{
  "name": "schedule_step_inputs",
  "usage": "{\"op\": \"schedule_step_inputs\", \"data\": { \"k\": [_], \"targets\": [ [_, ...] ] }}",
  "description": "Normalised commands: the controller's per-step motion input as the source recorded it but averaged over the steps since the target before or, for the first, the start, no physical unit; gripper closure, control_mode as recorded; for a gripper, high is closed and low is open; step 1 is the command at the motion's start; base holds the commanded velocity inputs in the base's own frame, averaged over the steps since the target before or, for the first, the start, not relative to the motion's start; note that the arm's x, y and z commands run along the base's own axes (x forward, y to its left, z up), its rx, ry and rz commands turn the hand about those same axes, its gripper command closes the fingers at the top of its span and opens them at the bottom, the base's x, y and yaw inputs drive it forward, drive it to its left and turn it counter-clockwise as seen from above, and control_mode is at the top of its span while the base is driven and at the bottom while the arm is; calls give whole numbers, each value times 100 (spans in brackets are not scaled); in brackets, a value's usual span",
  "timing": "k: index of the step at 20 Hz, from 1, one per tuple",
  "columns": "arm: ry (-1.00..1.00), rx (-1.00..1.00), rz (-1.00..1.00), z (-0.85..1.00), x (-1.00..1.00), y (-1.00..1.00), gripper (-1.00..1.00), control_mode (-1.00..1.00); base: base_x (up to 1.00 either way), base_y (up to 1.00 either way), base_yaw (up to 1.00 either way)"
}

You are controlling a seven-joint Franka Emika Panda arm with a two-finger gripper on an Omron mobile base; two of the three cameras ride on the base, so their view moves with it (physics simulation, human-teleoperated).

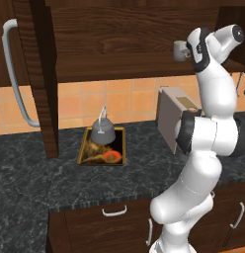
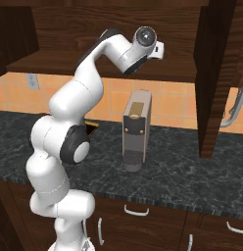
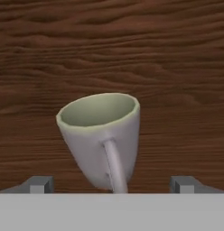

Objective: Pick the kettle from the counter and place it on the tray. Then pick the mug from the cabinet and place it on the tray. Then close the cabinet doors.

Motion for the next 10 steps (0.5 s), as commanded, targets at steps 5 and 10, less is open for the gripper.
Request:
{"op": "schedule_step_inputs", "data": {
  "k": [5,10],
  "targets": [
    [0,0,3,-1,23,0,-100,-100,0,0,0],
    [0,0,2,-1,15,0,-100,-100,0,0,0]
  ]
}}
